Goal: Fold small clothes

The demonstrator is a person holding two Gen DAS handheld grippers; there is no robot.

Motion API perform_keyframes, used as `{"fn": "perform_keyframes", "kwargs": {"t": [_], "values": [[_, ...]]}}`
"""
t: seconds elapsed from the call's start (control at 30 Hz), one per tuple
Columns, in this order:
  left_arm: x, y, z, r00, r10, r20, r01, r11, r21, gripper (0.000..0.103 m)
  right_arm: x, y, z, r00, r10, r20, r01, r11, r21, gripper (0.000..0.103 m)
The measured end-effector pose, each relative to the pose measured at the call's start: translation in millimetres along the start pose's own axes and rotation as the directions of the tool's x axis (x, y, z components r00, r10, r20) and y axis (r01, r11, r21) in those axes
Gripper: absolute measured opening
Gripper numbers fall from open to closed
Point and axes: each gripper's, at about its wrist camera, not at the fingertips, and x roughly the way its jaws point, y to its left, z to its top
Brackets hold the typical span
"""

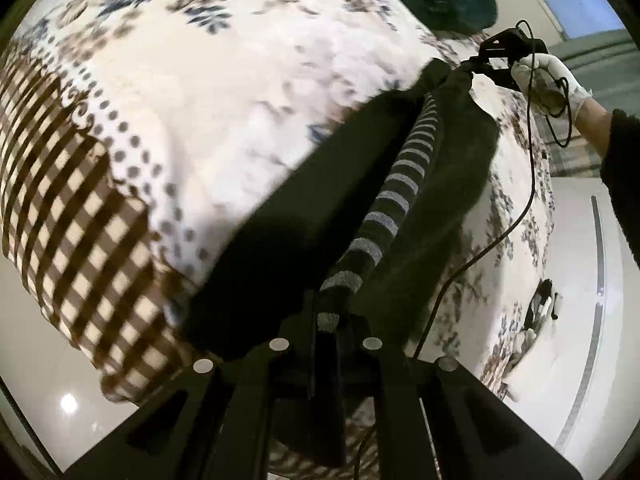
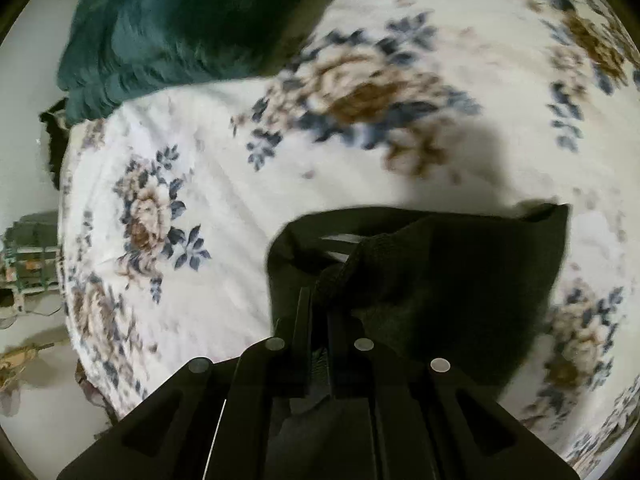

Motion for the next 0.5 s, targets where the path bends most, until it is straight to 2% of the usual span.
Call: {"fn": "perform_keyframes", "kwargs": {"t": [0.13, 0.2, 0.27, 0.3, 0.33, 0.37, 0.4, 0.43, 0.47, 0.5], "values": [[19, 28, 11, 0.998, -0.014, -0.058, 0.014, 1.000, -0.008, 0.005, 40, 23, 5, 0.998, -0.065, -0.009, 0.065, 0.998, 0.006, 0.005], [35, 40, 18, 0.993, -0.043, -0.110, 0.042, 0.999, -0.015, 0.007, 50, 25, 4, 0.997, -0.076, -0.008, 0.076, 0.997, 0.016, 0.005], [42, 52, 25, 0.989, -0.033, -0.144, 0.029, 0.999, -0.027, 0.009, 52, 23, 0, 0.997, -0.072, -0.002, 0.072, 0.997, 0.020, 0.008], [43, 57, 28, 0.986, -0.051, -0.156, 0.045, 0.998, -0.040, 0.014, 50, 22, -2, 0.998, -0.061, -0.002, 0.061, 0.998, 0.021, 0.009], [41, 64, 32, 0.985, -0.042, -0.164, 0.034, 0.998, -0.050, 0.018, 43, 20, -10, 0.999, -0.047, -0.004, 0.048, 0.999, 0.015, 0.018], [37, 67, 34, 0.986, -0.042, -0.162, 0.034, 0.998, -0.052, 0.023, 33, 17, -19, 0.999, -0.032, 0.001, 0.032, 0.999, 0.006, 0.032], [33, 71, 36, 0.986, -0.058, -0.155, 0.050, 0.997, -0.053, 0.029, 26, 15, -27, 1.000, -0.008, 0.007, 0.008, 1.000, -0.002, 0.040], [27, 72, 38, 0.988, -0.062, -0.143, 0.056, 0.997, -0.045, 0.035, 14, 12, -43, 1.000, 0.023, 0.009, -0.023, 0.999, -0.023, 0.054], [22, 71, 40, 0.990, -0.055, -0.133, 0.051, 0.998, -0.032, 0.044, 5, 10, -59, 0.999, 0.038, 0.007, -0.038, 0.998, -0.043, 0.061], [20, 71, 42, 0.991, -0.053, -0.123, 0.051, 0.999, -0.020, 0.046, -6, 6, -80, 0.998, 0.055, 0.005, -0.054, 0.996, -0.068, 0.061]]}}
